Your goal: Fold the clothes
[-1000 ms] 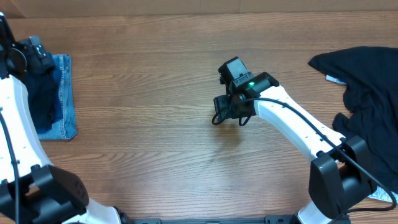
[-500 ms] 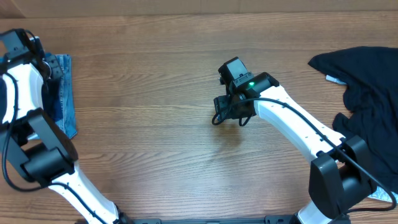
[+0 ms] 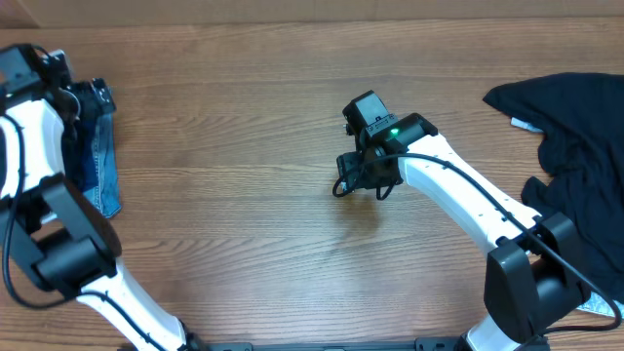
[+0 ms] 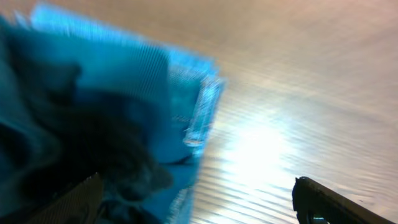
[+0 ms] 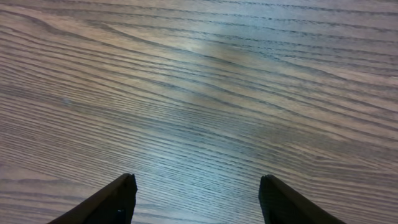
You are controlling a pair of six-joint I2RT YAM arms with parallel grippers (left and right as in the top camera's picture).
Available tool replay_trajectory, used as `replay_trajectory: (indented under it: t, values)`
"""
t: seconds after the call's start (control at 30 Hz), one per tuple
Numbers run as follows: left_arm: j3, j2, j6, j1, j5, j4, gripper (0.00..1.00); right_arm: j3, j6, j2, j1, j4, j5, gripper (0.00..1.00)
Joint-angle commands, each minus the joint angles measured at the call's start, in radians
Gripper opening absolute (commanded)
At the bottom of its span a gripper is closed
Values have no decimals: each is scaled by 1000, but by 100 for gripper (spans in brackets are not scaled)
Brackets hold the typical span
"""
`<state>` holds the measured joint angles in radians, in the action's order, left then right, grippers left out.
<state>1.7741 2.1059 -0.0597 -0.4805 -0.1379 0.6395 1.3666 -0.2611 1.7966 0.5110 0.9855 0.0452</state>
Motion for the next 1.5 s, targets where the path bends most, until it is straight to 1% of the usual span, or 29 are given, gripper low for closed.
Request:
replay_trajectory:
  t: [0.0,0.1,0.2,0.23,0.27,0.3,0.43,0.5,0.57,0.6,0.7,0.83,0.9,1.0,1.03,1.13,1.27,1.4,1.47]
  values:
    - [55,-227,-14,-12,-193,15,100,3,0,-1,-3,-3,1,67]
    - [55,-323,122,-42,-202,67,100,3,0,-1,-3,-3,1,67]
    - [54,-351,373,-123,-206,158,100,3,0,-1,-3,-3,0,67]
    - [46,-345,464,-162,-228,189,100,3,1,-1,-3,-3,1,67]
    - [32,-338,517,-197,-270,201,100,3,1,-1,-3,-3,1,67]
    - [12,-326,537,-235,-331,197,100,3,1,-1,-3,-3,1,68]
    - [-92,-247,541,-343,-544,100,100,3,0,-1,-3,-3,1,67]
    - [-155,-186,502,-375,-713,-26,100,3,0,-1,-3,-3,1,67]
    - [-193,-117,458,-382,-837,-135,100,3,0,-1,-3,-3,1,67]
    - [-200,-75,446,-381,-865,-167,100,3,0,-1,-3,-3,1,67]
    - [-200,56,441,-383,-840,-231,100,3,0,-1,-3,10,1,67]
    - [-200,175,457,-402,-842,-254,100,3,0,-1,-3,26,1,67]
    - [-200,187,446,-418,-900,-264,100,3,0,-1,-3,29,1,67]
    - [-199,153,441,-441,-977,-303,100,3,0,-1,-3,29,1,67]
    - [-198,126,441,-451,-982,-311,100,3,0,-1,-3,29,1,67]
    - [-198,15,441,-471,-981,-345,100,3,0,-1,-3,28,1,67]
    - [-198,-183,441,-472,-964,-388,100,3,0,-1,-3,19,1,67]
    - [-198,-333,441,-446,-928,-381,100,3,0,-1,-3,16,1,67]
    - [-199,-388,416,-421,-923,-351,100,3,0,-1,-3,12,1,67]
